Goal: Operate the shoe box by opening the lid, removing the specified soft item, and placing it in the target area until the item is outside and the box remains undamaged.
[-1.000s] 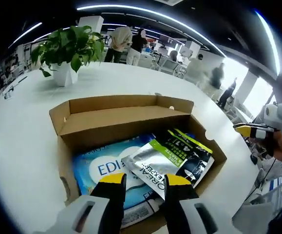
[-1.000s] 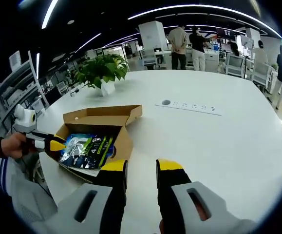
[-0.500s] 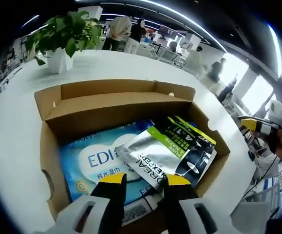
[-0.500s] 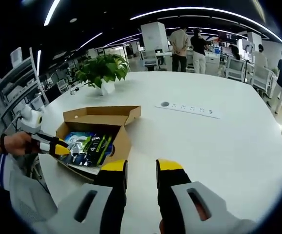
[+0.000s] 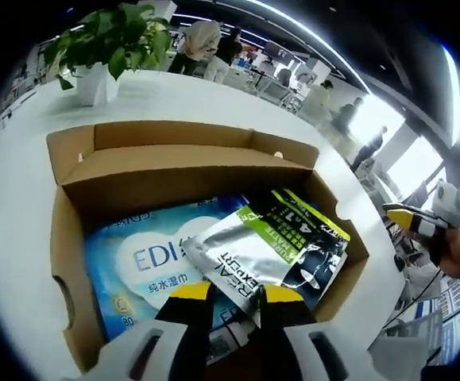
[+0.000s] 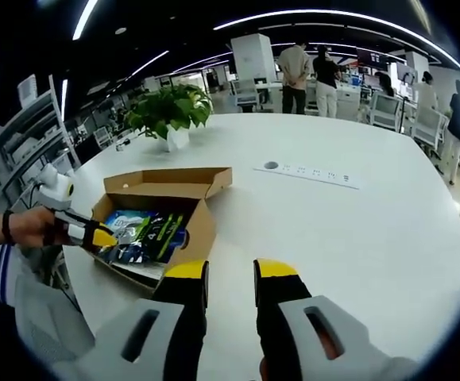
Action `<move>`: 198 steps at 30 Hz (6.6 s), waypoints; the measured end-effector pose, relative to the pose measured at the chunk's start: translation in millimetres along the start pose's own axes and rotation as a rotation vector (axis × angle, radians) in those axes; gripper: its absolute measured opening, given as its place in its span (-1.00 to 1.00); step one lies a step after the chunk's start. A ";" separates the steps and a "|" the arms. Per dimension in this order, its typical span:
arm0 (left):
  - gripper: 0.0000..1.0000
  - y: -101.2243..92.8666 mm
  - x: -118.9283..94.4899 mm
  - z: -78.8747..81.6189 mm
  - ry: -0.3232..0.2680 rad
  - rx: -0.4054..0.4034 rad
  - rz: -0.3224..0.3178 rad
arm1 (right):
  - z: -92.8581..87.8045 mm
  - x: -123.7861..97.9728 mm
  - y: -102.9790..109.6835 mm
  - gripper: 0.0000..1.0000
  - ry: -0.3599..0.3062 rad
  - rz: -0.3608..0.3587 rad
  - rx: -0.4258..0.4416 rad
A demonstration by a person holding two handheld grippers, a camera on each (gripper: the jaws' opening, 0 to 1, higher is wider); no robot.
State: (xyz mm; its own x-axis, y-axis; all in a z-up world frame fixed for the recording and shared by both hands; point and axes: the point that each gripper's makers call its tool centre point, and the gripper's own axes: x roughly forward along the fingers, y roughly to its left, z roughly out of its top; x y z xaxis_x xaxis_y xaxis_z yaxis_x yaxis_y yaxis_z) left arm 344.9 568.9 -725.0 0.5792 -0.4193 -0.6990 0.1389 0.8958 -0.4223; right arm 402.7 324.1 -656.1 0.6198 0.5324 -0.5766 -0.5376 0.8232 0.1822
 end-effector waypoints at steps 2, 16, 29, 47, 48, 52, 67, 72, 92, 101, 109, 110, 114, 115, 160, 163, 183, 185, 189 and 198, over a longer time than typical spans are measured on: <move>-0.66 1.4 0.0 1.0 -0.007 -0.001 0.006 | 0.1 0.6 0.9 -0.59 0.000 0.001 -0.001; -0.93 2.8 -1.8 4.0 -0.036 0.019 0.009 | 0.9 8.4 12.7 -0.60 0.005 0.018 -0.007; -0.96 9.1 -5.8 5.4 -0.050 0.019 0.012 | 6.5 21.4 37.1 -0.60 0.013 0.068 -0.032; -0.96 21.3 -9.5 5.8 -0.061 -0.010 0.021 | -1.3 54.9 89.4 -0.60 0.080 0.190 -0.045; -0.96 22.1 -9.3 5.8 -0.062 -0.013 0.020 | -3.0 57.6 92.3 -0.60 0.087 0.195 -0.044; -0.96 22.6 -9.4 5.7 -0.066 -0.025 0.011 | -8.0 65.6 100.8 -0.60 0.110 0.210 -0.046; -0.97 30.6 -9.3 4.2 -0.053 -0.019 0.007 | -12.5 85.4 112.1 -0.61 0.150 0.227 -0.038; -0.97 30.6 -9.1 3.5 -0.051 -0.015 0.002 | -19.6 92.3 116.7 -0.62 0.178 0.233 -0.036; -0.97 29.7 -9.4 3.6 -0.058 -0.029 -0.014 | -27.1 107.7 123.7 -0.66 0.230 0.244 0.050; -0.98 29.0 -9.8 3.7 -0.057 -0.034 -0.014 | -25.5 108.4 124.3 -0.82 0.217 0.234 0.063; -0.99 28.2 -10.5 4.1 -0.060 -0.047 -0.012 | -28.6 106.0 128.1 -0.97 0.222 0.240 0.031; -0.99 27.9 -10.9 4.5 -0.062 -0.053 -0.013 | -28.7 105.5 128.0 -0.98 0.221 0.239 0.022; -1.00 27.3 -11.8 6.9 -0.069 -0.065 -0.012 | -28.0 104.9 128.8 -0.99 0.218 0.241 0.010; -1.00 27.2 -11.9 7.4 -0.070 -0.065 -0.012 | -27.5 104.9 128.5 -0.99 0.217 0.241 0.009; -1.00 -49.0 7.0 53.2 -0.089 0.074 -0.082 | -0.3 49.6 65.3 -1.00 0.087 0.161 0.110; -1.00 -57.7 10.0 56.2 -0.087 0.090 -0.089 | -0.3 44.3 57.6 -1.00 0.078 0.151 0.118; -1.00 -119.9 33.3 59.3 -0.057 0.175 -0.160 | -13.9 -0.7 10.0 -1.00 0.031 0.075 0.190; -1.00 -126.9 35.7 58.6 -0.053 0.184 -0.168 | -15.1 -5.9 4.6 -1.00 0.024 0.065 0.195; -1.00 -139.1 39.5 57.1 -0.047 0.202 -0.182 | -19.3 -16.4 -4.6 -1.00 0.012 0.045 0.210; -1.00 -168.4 49.9 45.8 -0.018 0.247 -0.214 | -35.6 -38.8 -23.3 -1.00 -0.001 0.004 0.247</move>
State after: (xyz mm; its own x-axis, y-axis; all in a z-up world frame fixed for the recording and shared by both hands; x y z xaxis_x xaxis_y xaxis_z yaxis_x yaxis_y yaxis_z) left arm 387.2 403.8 -662.3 0.5293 -0.6015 -0.5984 0.4483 0.7971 -0.4047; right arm 370.8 277.3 -666.3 0.6185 0.5355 -0.5751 -0.3839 0.8445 0.3734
